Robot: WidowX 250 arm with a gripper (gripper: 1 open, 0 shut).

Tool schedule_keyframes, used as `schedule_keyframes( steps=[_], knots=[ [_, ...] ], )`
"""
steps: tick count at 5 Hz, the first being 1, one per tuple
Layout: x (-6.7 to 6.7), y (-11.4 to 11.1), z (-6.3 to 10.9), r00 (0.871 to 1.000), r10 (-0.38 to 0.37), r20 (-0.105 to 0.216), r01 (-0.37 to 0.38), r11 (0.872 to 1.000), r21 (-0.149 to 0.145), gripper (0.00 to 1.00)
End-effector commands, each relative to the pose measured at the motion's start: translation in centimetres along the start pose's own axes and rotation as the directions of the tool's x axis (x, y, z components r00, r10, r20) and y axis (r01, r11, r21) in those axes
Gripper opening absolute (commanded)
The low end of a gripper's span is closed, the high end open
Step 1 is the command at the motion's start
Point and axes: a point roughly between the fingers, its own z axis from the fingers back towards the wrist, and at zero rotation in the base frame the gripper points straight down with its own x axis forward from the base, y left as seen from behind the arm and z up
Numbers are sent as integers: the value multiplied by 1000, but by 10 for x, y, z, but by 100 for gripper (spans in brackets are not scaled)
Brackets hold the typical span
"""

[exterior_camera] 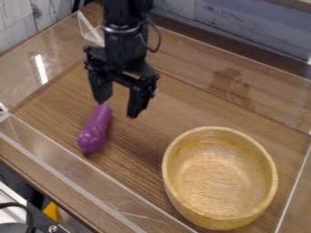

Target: Put the purple eggplant in the brown bowl

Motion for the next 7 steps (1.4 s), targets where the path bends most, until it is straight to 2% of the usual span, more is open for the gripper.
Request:
schedule_keyframes(
  steps=[1,2,5,7],
  knots=[
    [-6,2,-4,997,-56,54,55,998,24,100],
    [-3,3,-12,996,-54,65,52,998,31,100],
    [13,-1,-19,998,-11,59,9,999,38,100],
    [6,4,-30,992,115,41,-117,992,37,100]
  ],
)
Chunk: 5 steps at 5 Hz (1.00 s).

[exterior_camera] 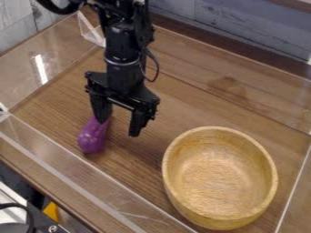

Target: Put the purple eggplant in the brown bowl

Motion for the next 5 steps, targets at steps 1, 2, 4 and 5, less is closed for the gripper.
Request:
schedule_keyframes(
  steps=[1,2,4,5],
  knots=[
    [9,13,-9,1000,-6,25,6,1000,11,100],
    [14,22,-21,999,-23,23,23,1000,16,100],
    [8,37,-3,994,-105,24,105,994,2,0],
    [17,45,-10,996,-87,24,87,996,-15,100]
  ],
)
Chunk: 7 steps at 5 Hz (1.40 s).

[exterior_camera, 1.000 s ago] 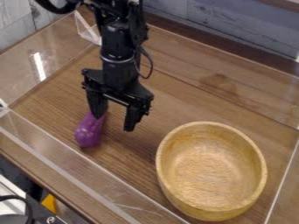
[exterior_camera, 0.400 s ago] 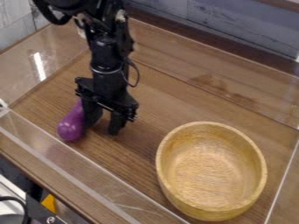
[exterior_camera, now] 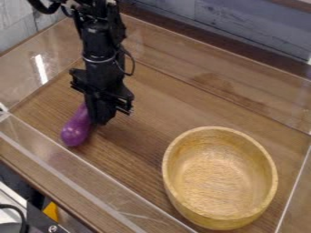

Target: Put the purple eggplant in the brown bowl

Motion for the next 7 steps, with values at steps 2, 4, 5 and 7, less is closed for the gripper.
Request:
schedule_keyframes(
  steps=[2,4,5,7],
  knots=[
    [12,9,-5,999,14,36,-13,1000,-12,0],
    [15,-12,23,995,90,36,-89,995,-41,0],
    [14,-25,30,990,135,29,-134,990,-42,0],
    [5,-26,42,996,80,34,-79,997,-27,100]
  ],
)
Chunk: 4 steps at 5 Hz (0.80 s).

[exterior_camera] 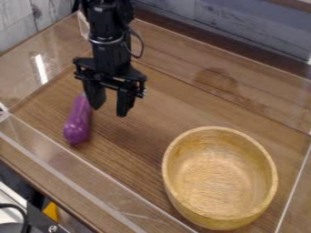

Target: Put the purple eggplant in the brown bowl

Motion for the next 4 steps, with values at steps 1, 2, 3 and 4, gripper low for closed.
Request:
schedule_keyframes(
  steps=[1,2,3,4],
  knots=[
    [-3,0,13,998,-40,41,39,999,15,100],
    [-4,17,15,999,-28,35,28,999,18,100],
    [-5,34,17,999,-17,28,16,1000,20,100],
    [-4,45,8,999,11,35,-12,999,33,100]
  ],
)
